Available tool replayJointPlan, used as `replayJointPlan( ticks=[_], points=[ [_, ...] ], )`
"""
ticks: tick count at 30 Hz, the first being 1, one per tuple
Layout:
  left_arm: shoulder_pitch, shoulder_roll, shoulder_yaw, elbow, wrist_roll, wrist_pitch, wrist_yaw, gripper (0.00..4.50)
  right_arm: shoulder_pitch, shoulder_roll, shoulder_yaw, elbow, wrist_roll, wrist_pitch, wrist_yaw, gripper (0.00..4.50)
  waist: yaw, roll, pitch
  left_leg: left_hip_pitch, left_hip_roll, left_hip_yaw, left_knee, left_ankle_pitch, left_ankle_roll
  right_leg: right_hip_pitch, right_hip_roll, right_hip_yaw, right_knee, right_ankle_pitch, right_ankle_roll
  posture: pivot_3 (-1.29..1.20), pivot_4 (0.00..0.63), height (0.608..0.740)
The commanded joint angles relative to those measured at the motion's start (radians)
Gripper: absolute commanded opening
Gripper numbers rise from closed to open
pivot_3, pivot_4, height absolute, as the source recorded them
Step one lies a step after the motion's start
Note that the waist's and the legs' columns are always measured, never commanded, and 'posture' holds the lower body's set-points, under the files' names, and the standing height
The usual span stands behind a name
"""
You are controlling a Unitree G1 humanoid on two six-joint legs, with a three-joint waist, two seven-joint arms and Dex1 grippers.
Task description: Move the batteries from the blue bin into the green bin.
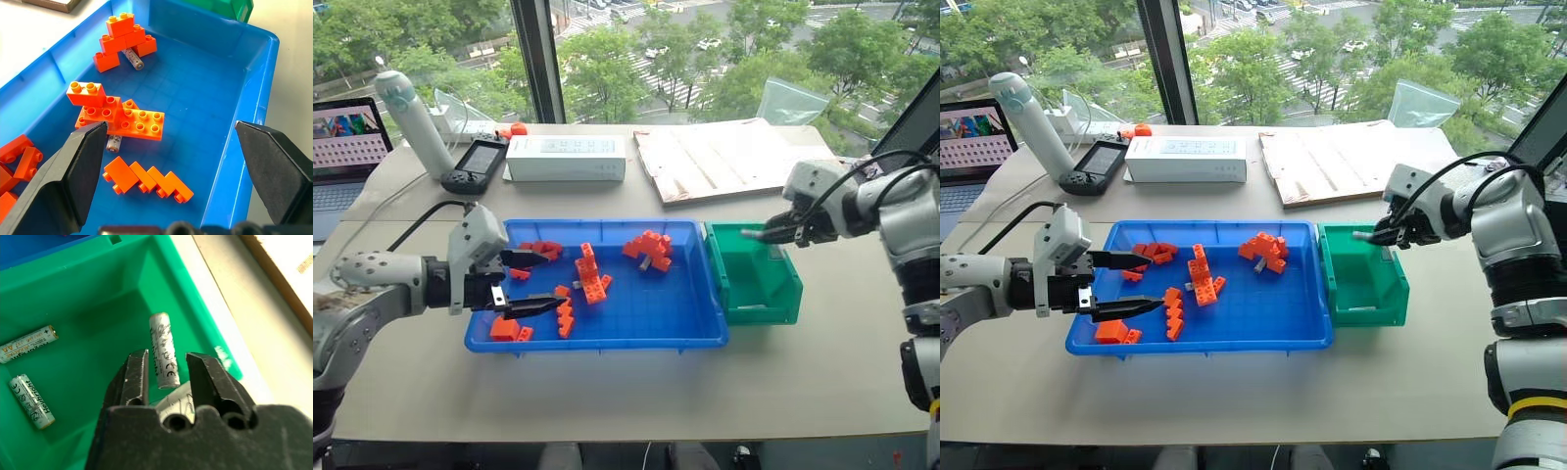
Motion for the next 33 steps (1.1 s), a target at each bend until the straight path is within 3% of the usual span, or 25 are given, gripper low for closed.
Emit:
replayJointPlan(
  ticks=[1, 5, 10, 15, 33],
  points=[
    [-0.011, 0.015, 0.020, -0.004, 0.008, -0.020, -0.017, 4.50, -0.046, 0.015, -0.023, -0.030, 0.002, -0.019, -0.022, 3.01, 0.003, 0.000, 0.000, 0.000, 0.000, 0.000, 0.000, 0.001, -0.001, 0.000, 0.000, 0.000, 0.000, 0.000, 0.000, 0.00, 0.150, 0.732],
    [-0.001, 0.017, 0.034, -0.009, 0.011, -0.015, -0.021, 4.50, -0.084, 0.104, -0.038, -0.078, 0.046, 0.014, -0.049, 4.32, 0.002, 0.000, 0.000, 0.000, 0.000, 0.000, -0.001, 0.001, -0.001, 0.000, 0.000, 0.000, 0.000, 0.000, 0.000, 0.00, 0.150, 0.732],
    [0.012, 0.025, 0.045, -0.030, 0.015, 0.002, -0.007, 4.50, -0.088, 0.344, -0.039, -0.160, 0.119, 0.163, -0.146, 4.32, -0.011, 0.000, 0.000, 0.000, 0.000, 0.000, -0.002, 0.001, -0.001, 0.000, 0.001, 0.000, 0.003, 0.000, 0.000, 0.00, 0.150, 0.732],
    [0.036, 0.039, 0.087, -0.050, 0.003, 0.021, -0.004, 4.50, -0.077, 0.416, -0.013, -0.129, 0.100, 0.182, -0.206, 4.32, 0.020, 0.000, 0.000, -0.001, 0.000, 0.000, 0.000, 0.001, -0.001, 0.000, 0.000, -0.002, 0.004, 0.000, 0.000, 0.00, 0.150, 0.732],
    [0.081, 0.051, 0.153, -0.093, -0.020, 0.055, 0.018, 4.50, -0.058, 0.462, 0.070, -0.039, 0.067, 0.199, -0.250, 4.32, 0.012, 0.000, 0.000, -0.001, 0.000, 0.000, -0.001, -0.002, 0.003, -0.001, 0.000, -0.002, 0.005, 0.000, 0.000, 0.00, 0.150, 0.732]
  ],
)
